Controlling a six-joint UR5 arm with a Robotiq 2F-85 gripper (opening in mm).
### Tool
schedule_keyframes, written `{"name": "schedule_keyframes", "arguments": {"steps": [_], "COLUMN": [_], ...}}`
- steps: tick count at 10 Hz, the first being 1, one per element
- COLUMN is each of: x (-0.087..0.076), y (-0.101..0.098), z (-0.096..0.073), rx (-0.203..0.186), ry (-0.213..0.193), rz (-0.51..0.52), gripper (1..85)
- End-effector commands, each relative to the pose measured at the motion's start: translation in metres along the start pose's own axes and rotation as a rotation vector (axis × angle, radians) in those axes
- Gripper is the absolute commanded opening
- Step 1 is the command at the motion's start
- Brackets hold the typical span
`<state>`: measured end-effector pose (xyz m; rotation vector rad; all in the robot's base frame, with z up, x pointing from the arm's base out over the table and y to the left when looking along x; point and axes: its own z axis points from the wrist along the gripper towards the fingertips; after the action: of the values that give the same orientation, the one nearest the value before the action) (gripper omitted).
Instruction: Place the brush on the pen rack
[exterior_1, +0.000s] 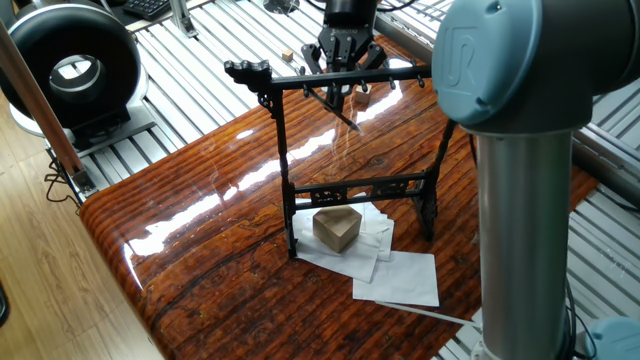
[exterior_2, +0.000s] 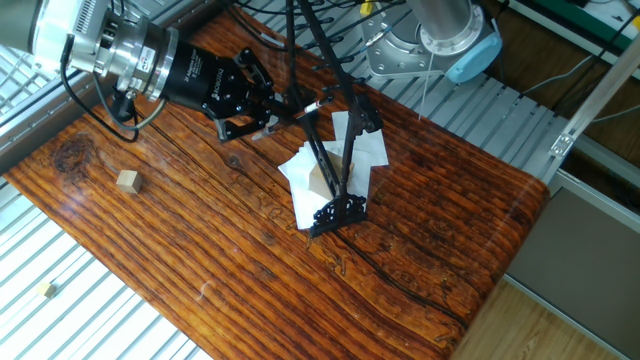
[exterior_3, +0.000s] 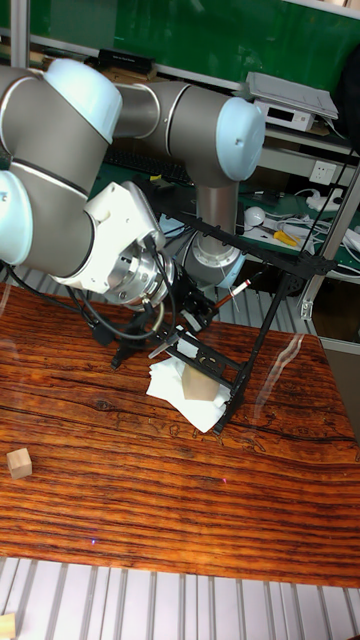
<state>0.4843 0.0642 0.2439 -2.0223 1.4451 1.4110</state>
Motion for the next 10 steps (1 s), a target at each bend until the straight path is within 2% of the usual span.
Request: {"name": "schedule_keyframes", "arguments": {"steps": [1,3,4,5,6,10], "x": [-0.003,0.0,0.006,0.018,0.026,0.024], "y": [-0.003,-0.006,-0.007,-0.009,-0.012,-0.009], "z": [-0.002,-0.001,-0.002,-0.002,-0.003,-0.003], "rx": [0.002,0.016,0.023,0.031,0.041,0.036], "ry": [-0.012,0.002,0.025,0.073,0.101,0.098], "rz": [-0.011,-0.01,-0.013,-0.008,-0.01,0.001], "gripper": [1.0,1.0,1.0,1.0,1.0,1.0]}}
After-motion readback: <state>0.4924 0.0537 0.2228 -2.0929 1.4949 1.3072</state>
